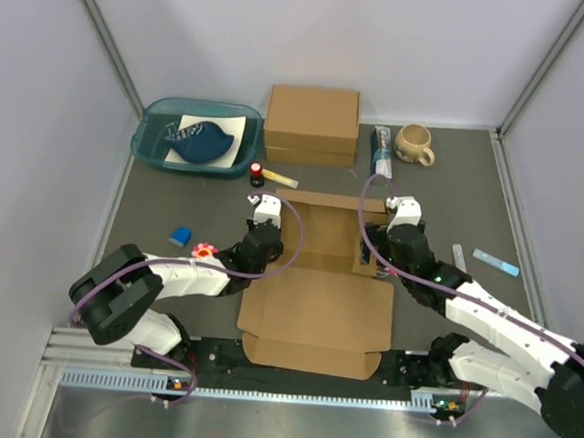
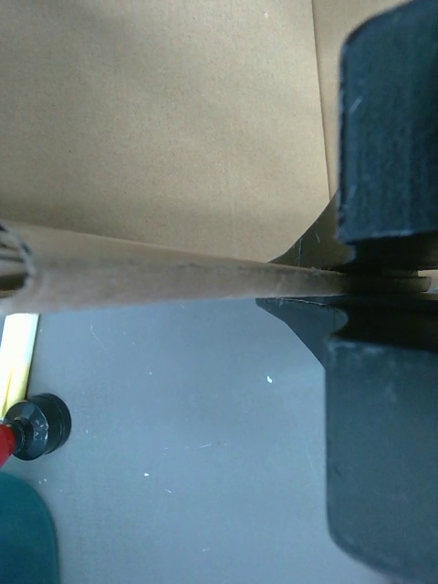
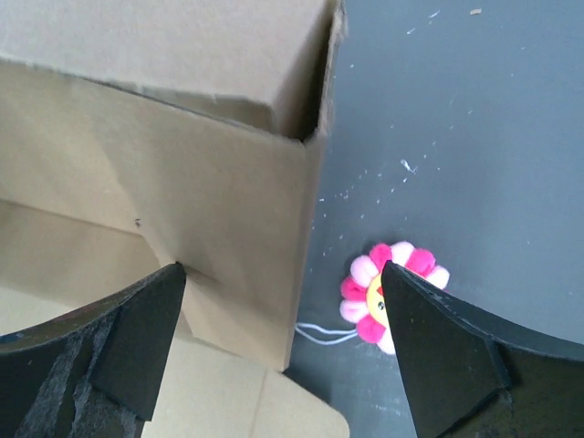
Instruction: Fold the paper box
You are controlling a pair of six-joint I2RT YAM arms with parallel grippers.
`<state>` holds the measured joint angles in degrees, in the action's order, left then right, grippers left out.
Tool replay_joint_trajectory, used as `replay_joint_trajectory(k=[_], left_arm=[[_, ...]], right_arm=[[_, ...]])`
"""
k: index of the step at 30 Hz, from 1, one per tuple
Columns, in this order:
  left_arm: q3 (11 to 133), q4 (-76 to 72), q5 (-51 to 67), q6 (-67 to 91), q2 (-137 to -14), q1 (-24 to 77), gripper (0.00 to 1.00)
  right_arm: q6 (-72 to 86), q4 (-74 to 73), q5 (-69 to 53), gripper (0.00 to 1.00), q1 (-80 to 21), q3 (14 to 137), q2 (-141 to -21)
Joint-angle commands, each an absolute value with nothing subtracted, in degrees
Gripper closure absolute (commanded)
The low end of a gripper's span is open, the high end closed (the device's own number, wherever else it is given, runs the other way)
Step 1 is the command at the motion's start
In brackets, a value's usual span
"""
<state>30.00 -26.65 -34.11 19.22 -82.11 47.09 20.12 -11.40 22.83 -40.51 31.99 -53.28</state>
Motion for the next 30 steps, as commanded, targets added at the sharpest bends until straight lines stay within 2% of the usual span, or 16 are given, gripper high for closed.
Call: replay_joint_trajectory(k=[1,4,5,6,8,16,18,19,25,27,28,30], left_arm=[[29.5,-31.1,-33.8,17.8,-79.9,47.8,1.0],[29.5,-31.0,-33.9,16.9,-79.3,48.2,1.0],[29.4,-31.1,-34.1,16.4,-78.9,48.4,1.0],[29.5,-31.1,-34.3,16.2,-78.6,48.7,1.0],[29.5,-31.1,-34.7,15.3,-77.6,49.0,1.0],[30.8,-28.9,-35.2,13.1,-75.2,49.4,1.0],[31.1,-28.7,-35.1,12.9,-75.1,49.5,1.0],[31.3,-28.6,-35.1,12.9,-75.2,49.4,1.0],[31.4,-28.2,-34.9,13.6,-75.8,49.9,1.0],[31.5,-28.1,-35.1,13.6,-76.1,49.9,1.0],[31.5,-28.0,-35.2,13.5,-76.1,50.0,1.0],[31.5,-27.9,-35.3,13.4,-76.2,50.1,1.0]], right_arm=[[19.2,-1.7,28.5,0.14,-41.0,35.4,-61.8],[16.8,1.1,32.1,0.38,-41.0,37.5,-67.0],[16.2,1.1,33.1,0.56,-41.0,38.1,-68.2],[15.5,0.9,34.8,0.61,-41.0,38.8,-69.2],[15.2,0.3,35.8,0.67,-41.0,40.6,-72.0],[15.3,-1.8,37.6,0.76,-40.9,41.6,-76.0],[15.2,-2.5,38.7,0.85,-41.0,42.2,-77.5],[15.2,-2.6,39.2,1.0,-41.0,42.4,-78.1],[16.6,-4.7,38.8,1.0,-41.0,43.1,-79.6],[17.3,-4.7,37.0,0.87,-41.0,43.1,-79.6],[17.5,-4.7,36.7,0.75,-41.0,43.2,-79.9],[17.5,-4.9,36.3,0.68,-41.0,43.1,-80.5]])
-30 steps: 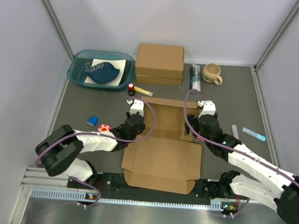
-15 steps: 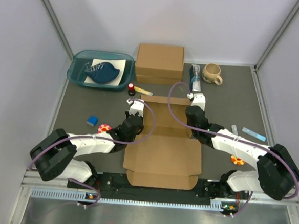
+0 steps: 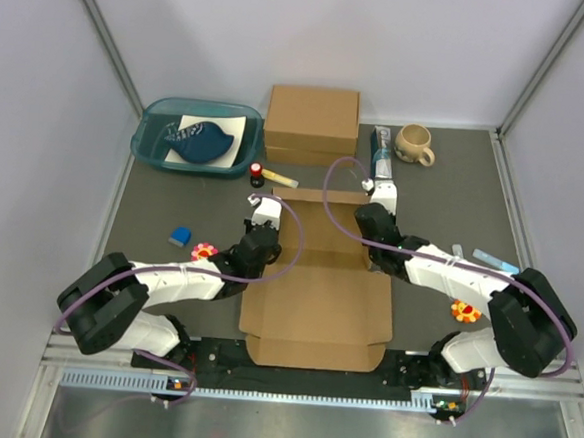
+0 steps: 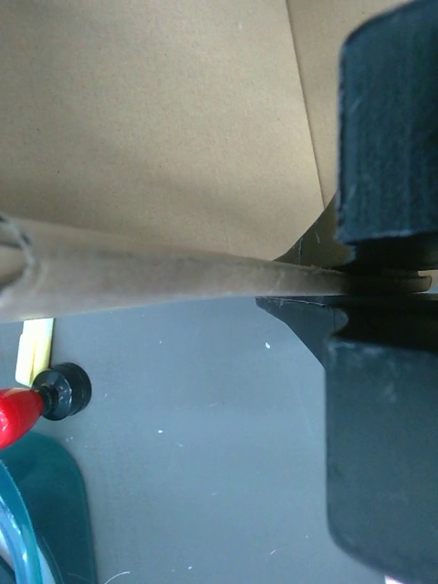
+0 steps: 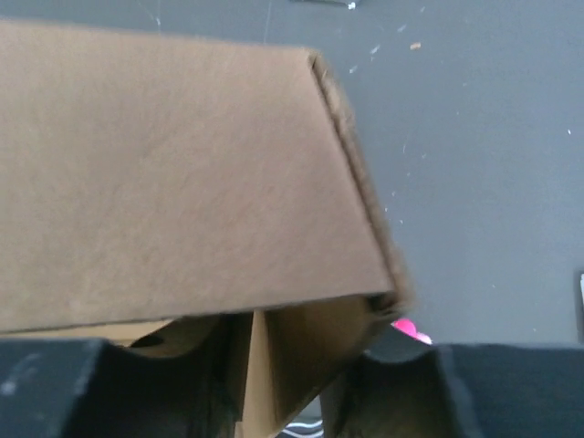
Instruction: Fold the paper box
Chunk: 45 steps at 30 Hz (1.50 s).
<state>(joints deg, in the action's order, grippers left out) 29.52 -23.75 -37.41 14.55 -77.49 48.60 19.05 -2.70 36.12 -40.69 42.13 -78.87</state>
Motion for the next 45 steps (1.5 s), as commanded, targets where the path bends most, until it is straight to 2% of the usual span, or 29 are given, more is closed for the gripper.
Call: replay_joint_trajectory(k=[1,5,8,9,10,11,16,17,18,21,32,33,34,45], left_arm=[[31.5,-27.9,-35.4,13.4,-76.3,50.1,1.0],[31.5,-27.7,-35.6,13.2,-76.0,50.1,1.0],[31.5,-27.6,-35.5,13.4,-76.1,50.0,1.0],[31.6,-27.6,-35.5,13.4,-76.2,50.0,1.0],[31.6,-27.6,-35.5,13.4,-76.2,50.1,1.0],[31.6,-27.4,-35.4,13.4,-76.3,50.0,1.0],[32.0,-27.2,-35.5,13.4,-76.7,50.0,1.0],[32.2,-27.0,-35.6,13.4,-77.0,50.0,1.0],[32.3,-26.3,-35.9,13.4,-77.2,50.0,1.0],[33.3,-25.1,-36.6,13.7,-78.0,50.0,1.0],[36.5,-20.3,-38.2,15.6,-81.6,50.1,1.0],[36.6,-20.2,-38.2,15.8,-81.9,50.1,1.0],[36.7,-20.2,-38.3,16.0,-82.2,50.1,1.0],[37.3,-19.9,-38.8,18.0,-83.6,50.1,1.0]], right_arm=[[17.5,-5.0,36.2,0.64,-40.9,43.1,-81.0],[17.7,-5.2,35.6,0.63,-40.9,42.7,-82.3],[17.7,-5.4,35.6,0.76,-40.9,42.6,-83.3],[17.7,-5.7,35.8,0.89,-41.0,42.8,-83.6],[17.8,-6.1,35.9,0.97,-40.9,42.9,-83.8],[17.9,-6.2,36.3,1.0,-41.0,42.8,-84.2],[18.7,-5.9,35.5,1.0,-41.0,41.8,-82.7],[18.8,-6.0,34.8,0.95,-40.9,41.8,-82.3],[19.0,-6.1,34.6,0.75,-41.0,41.8,-81.1],[19.8,-7.2,33.8,0.51,-41.0,42.4,-79.2],[20.2,-9.1,28.4,0.21,-41.0,41.2,-68.8],[20.0,-9.0,27.3,0.06,-41.0,40.9,-67.8],[19.5,-8.9,25.5,0.01,-41.0,40.3,-66.8],[18.2,-9.7,17.4,0.01,-41.0,35.3,-46.6]])
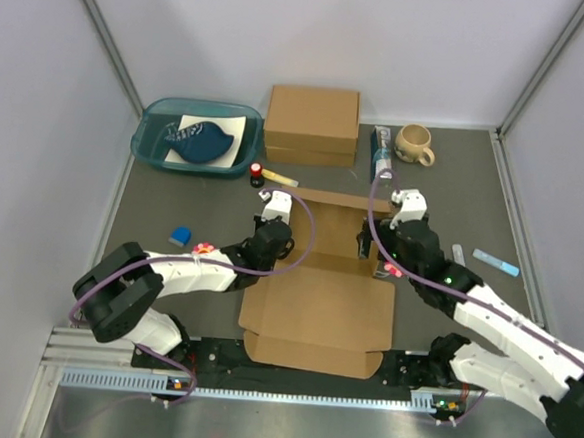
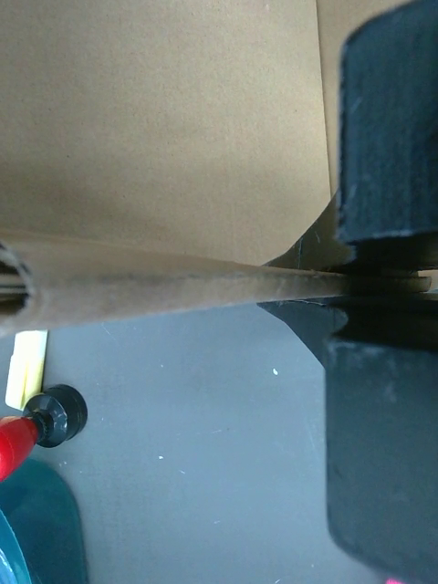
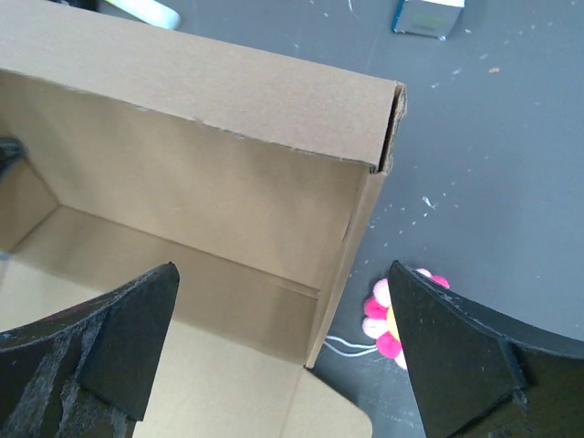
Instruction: Fold the paper box
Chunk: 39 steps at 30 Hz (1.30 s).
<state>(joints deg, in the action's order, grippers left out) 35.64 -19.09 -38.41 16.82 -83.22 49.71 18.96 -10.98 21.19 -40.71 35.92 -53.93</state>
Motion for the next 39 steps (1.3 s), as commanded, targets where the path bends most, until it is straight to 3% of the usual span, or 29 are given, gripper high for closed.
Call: replay_joint_trajectory(k=[1,9,14,18,22,32,39], left_arm=[[37.1,-20.2,-38.8,18.0,-83.7,50.0,1.0],[30.9,-31.7,-40.3,15.1,-83.9,50.0,1.0],[26.3,-40.6,-41.2,14.9,-84.7,50.1,1.0],[25.3,-43.2,-41.2,14.8,-85.6,50.1,1.0],[25.1,-44.0,-41.4,14.7,-86.0,50.0,1.0],[24.3,-44.7,-41.9,14.3,-85.2,50.1,1.0],[24.1,-43.9,-41.9,15.7,-84.9,50.1,1.0]], right_arm=[[18.3,-9.4,17.1,0.01,-41.1,35.2,-45.1],[23.2,-8.1,23.1,0.01,-38.7,38.2,-40.5],[31.9,-3.2,8.8,0.01,-26.2,38.1,-43.2],[36.2,6.1,-2.4,0.01,-22.4,36.4,-47.0],[38.0,14.1,-6.8,0.01,-22.2,34.9,-51.6],[37.0,14.9,-4.9,0.04,-22.1,30.3,-55.7],[35.6,14.8,-5.4,0.14,-22.1,27.0,-56.7]])
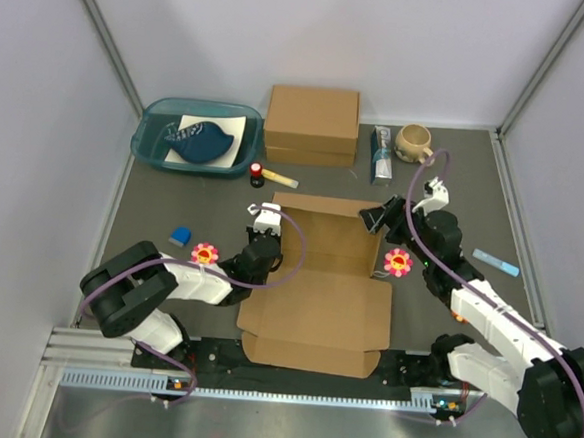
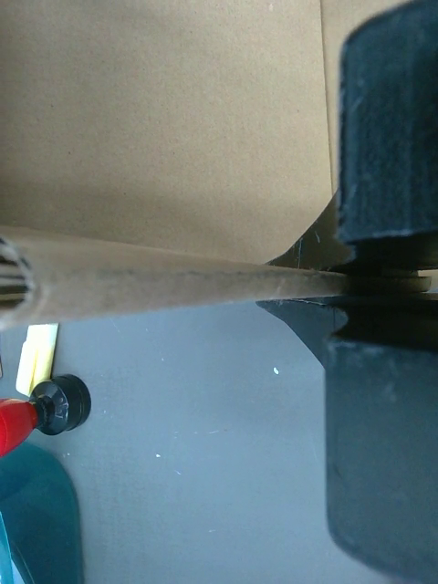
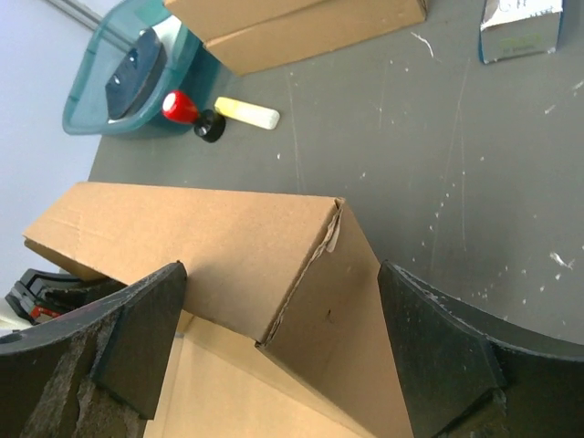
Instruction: Fold the paper box
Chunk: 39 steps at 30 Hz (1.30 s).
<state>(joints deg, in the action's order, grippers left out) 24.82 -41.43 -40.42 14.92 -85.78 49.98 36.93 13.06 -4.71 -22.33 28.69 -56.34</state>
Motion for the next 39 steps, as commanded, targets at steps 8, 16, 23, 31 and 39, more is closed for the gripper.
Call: replay_joint_trajectory(k=[8,16,23,31,39], left_arm=[[22.2,-42.0,-40.3,16.7,-80.7,50.1,0.72],[17.9,-34.9,-28.8,18.4,-64.9,50.2,0.5],[16.5,-25.7,-15.8,18.5,-50.7,50.3,0.49],[13.5,-24.6,-4.6,21.9,-33.6,50.4,0.48],[16.9,-28.2,-21.4,23.6,-37.1,49.7,0.23]], right_arm=[[35.2,16.3,-5.4,0.21,-22.1,22.9,-54.8],[33.8,14.2,-4.7,0.21,-22.1,20.9,-50.6],[32.7,12.0,-4.4,0.21,-22.2,18.8,-47.0],[31.9,9.4,-4.5,0.21,-22.2,16.6,-43.9],[29.4,7.0,-4.7,0.22,-22.4,15.7,-41.5]])
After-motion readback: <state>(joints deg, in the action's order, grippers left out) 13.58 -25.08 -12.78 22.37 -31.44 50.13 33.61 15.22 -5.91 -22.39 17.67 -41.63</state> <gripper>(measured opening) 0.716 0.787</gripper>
